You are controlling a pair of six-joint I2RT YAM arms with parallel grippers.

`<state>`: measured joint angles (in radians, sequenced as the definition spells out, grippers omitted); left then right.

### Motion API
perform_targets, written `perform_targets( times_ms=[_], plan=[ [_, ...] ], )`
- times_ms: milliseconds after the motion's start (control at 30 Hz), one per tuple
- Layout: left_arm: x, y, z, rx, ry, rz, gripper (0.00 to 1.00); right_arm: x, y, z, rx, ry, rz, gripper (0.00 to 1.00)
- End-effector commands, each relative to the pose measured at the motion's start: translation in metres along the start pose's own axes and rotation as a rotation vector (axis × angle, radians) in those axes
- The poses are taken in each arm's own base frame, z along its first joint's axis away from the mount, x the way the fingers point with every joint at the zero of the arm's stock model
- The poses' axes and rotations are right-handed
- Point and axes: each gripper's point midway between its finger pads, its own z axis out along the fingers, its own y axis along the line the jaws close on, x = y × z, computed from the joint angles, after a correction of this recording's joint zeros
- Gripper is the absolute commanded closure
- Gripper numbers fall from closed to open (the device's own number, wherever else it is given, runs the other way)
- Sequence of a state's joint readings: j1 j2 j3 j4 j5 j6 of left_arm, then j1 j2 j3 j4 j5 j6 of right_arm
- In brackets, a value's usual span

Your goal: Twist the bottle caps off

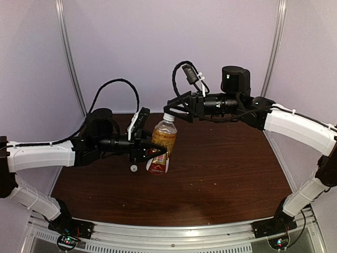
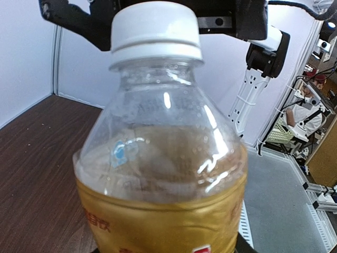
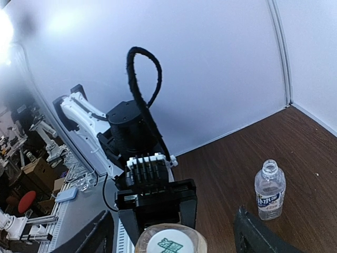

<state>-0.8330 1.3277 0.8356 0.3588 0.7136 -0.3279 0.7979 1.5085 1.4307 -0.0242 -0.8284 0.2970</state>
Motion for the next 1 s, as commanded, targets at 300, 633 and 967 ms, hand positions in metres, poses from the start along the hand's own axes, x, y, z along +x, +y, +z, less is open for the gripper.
perform_targets(
  times_ms=[300,633,967],
  plan=[
    [-0.017,0.012,0.001,-0.072,-0.025,0.043,0.67,0.008,-0.021,0.007,0.136,0.007,0.123,0.36],
    [-0.015,0.013,0.000,-0.083,-0.021,0.045,0.67,0.017,-0.020,0.014,0.105,0.027,0.140,0.56],
    [-0.017,0.016,-0.001,-0.103,-0.026,0.049,0.67,0.020,-0.014,0.015,0.069,0.029,0.147,0.67]
  ],
)
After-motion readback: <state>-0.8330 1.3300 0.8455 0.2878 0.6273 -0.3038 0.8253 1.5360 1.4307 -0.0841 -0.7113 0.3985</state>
